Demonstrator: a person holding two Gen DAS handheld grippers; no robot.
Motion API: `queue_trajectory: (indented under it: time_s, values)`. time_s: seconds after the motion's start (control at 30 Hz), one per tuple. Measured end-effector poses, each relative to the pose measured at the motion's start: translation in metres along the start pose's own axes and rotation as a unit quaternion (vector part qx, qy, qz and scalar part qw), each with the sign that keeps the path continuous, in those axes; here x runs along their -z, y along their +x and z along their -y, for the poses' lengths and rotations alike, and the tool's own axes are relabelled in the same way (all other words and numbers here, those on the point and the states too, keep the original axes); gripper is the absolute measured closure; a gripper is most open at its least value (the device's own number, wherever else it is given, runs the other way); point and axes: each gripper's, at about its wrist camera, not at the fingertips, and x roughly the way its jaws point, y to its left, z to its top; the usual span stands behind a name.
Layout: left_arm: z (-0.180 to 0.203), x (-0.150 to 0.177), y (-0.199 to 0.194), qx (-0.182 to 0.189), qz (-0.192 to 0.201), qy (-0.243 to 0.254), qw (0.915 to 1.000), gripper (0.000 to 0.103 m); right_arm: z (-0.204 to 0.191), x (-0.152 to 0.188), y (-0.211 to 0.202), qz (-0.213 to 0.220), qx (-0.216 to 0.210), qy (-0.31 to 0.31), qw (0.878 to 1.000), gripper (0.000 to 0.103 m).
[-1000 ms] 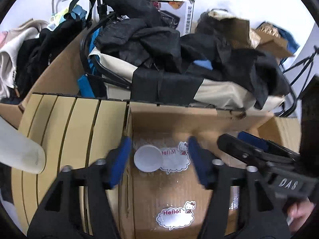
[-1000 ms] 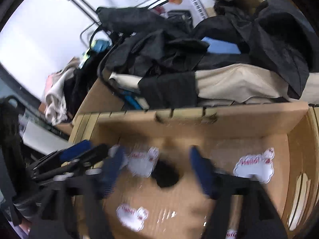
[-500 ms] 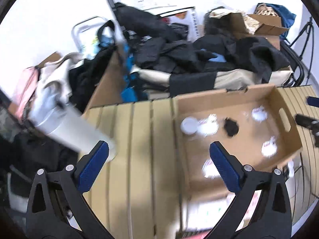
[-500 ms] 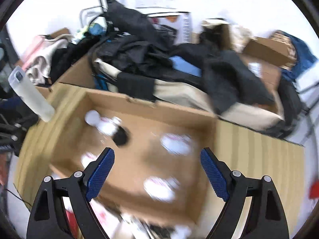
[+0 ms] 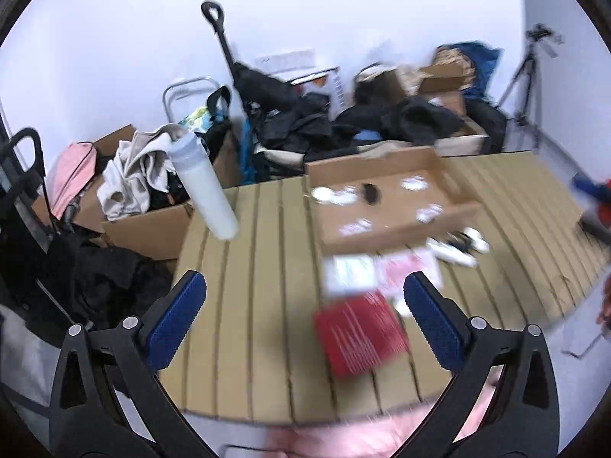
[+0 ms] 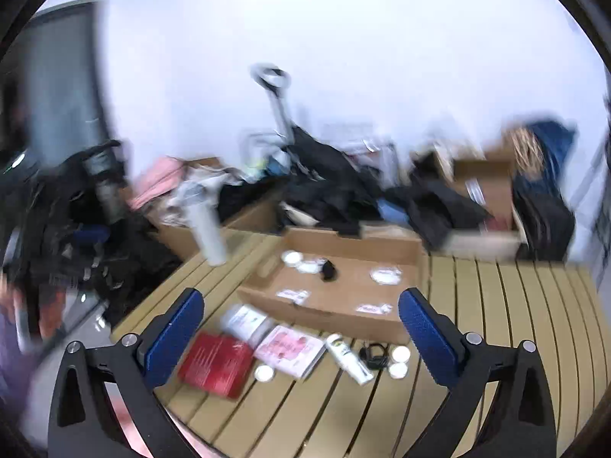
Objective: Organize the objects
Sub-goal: 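Lift both grippers away from the cardboard box back over the table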
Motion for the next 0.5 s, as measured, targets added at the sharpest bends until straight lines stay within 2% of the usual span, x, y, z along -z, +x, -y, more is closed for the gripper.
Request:
queue_trajectory:
  time_s: [0.03,0.07,0.13,0.2,0.27,0.33,0.4,0.47,0.5]
  values:
    - [0.001,0.017,-0.012,0.016,0.004,-0.004,0.9999,0.000,-0.012,0.023,-0.005,-0.053,-0.004,-0.020,0.998,0.000]
    - [0.003,0.035,-0.024,0.036,0.005,-0.013,0.9992,0.000,-0.019,0.037,-0.009,-0.078,-0.002,-0.028,0.997,0.000]
    - [0.005,0.069,-0.046,0.056,0.009,-0.023,0.9981,0.000,-0.030,0.071,-0.030,-0.095,0.025,-0.021,0.995,0.000]
    - [0.009,0.096,-0.067,0.040,0.017,-0.027,0.9987,0.000,-0.038,0.098,-0.055,-0.102,0.047,0.002,0.994,0.000]
    - [0.007,0.105,-0.087,0.039,0.023,-0.029,0.9985,0.000,-0.047,0.118,-0.084,-0.103,0.062,0.023,0.993,0.000]
    - [-0.002,0.086,-0.113,0.062,0.033,-0.014,0.9974,0.000,-0.052,0.113,-0.118,-0.102,0.069,0.016,0.992,0.000]
    - [-0.015,0.053,-0.137,0.078,0.042,0.001,0.9961,0.000,-0.053,0.085,-0.159,-0.092,0.082,-0.039,0.992,0.000]
    - [-0.025,0.014,-0.167,0.059,0.045,0.005,0.9972,0.000,-0.054,0.050,-0.196,-0.104,0.108,-0.099,0.984,0.000]
    - [-0.029,0.002,-0.180,0.057,0.051,0.005,0.9971,0.000,-0.053,0.028,-0.217,-0.103,0.144,-0.132,0.975,0.000]
